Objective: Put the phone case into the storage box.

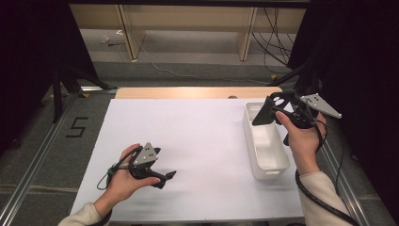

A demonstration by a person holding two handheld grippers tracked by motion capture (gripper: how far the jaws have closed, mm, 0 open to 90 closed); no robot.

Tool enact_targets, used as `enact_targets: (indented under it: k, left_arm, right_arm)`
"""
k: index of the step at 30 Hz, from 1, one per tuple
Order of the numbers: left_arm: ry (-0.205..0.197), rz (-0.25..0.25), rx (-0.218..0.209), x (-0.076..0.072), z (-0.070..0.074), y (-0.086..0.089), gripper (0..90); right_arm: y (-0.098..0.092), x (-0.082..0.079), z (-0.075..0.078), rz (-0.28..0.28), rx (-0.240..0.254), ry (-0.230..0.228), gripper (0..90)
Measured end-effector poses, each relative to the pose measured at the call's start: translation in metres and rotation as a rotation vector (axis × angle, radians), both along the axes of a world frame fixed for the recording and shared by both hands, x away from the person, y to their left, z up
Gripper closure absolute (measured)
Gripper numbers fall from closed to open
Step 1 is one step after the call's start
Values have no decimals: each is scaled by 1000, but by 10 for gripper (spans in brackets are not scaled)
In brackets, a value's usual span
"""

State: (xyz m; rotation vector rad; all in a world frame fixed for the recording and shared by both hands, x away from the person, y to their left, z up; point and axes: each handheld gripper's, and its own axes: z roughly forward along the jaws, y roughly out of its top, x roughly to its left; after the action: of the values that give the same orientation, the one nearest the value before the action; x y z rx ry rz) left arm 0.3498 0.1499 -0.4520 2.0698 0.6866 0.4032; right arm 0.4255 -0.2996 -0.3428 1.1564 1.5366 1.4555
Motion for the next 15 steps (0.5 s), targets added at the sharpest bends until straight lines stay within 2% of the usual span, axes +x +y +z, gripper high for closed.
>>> enact_targets:
  k: [15]
  left_arm:
    - [2, -2, 6, 0, 0, 0, 27]
  right_arm:
    - [0, 5, -5, -7, -15, 13, 155]
